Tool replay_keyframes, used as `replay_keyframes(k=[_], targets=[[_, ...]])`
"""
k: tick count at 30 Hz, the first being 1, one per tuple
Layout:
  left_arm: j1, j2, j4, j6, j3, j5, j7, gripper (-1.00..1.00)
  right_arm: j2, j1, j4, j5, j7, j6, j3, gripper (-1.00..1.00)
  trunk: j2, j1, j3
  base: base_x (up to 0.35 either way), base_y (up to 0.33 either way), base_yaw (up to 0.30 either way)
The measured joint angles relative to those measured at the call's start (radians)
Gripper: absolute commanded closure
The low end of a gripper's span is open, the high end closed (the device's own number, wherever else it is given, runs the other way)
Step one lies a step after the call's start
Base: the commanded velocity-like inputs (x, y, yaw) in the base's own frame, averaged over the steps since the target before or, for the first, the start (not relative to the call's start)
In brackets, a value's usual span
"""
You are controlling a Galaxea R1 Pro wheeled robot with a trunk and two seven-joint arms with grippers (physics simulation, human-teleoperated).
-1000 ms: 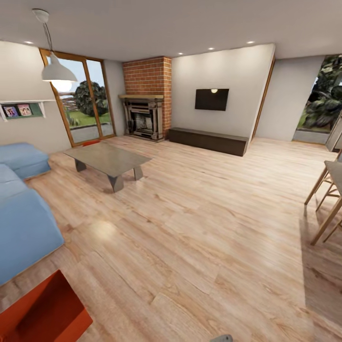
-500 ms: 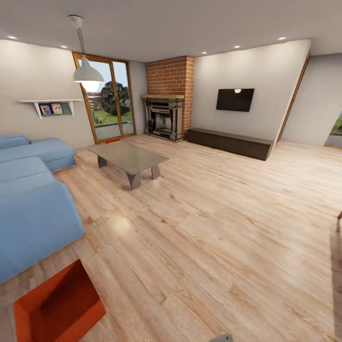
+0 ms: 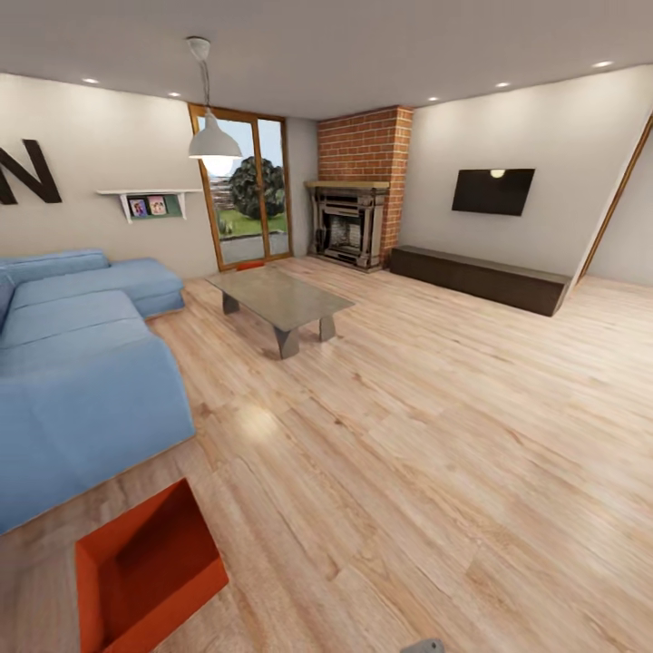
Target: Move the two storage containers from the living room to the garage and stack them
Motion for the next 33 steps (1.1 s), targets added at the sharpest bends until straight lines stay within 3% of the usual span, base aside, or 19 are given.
replay_keyframes(k=[10,33], targets=[[0.000,0.000,0.000,0.000,-0.001,0.000,0.000,-1.00,0.000,0.000,0.001,0.000,0.000,0.000,0.000,-1.00,0.000,0.000,-0.001,0.248,-0.066,0.045],[0.000,0.000,0.000,0.000,-0.001,0.000,0.000,-1.00,0.000,0.000,0.001,0.000,0.000,0.000,0.000,-1.00,0.000,0.000,-0.011,0.011,-0.006,0.270]])
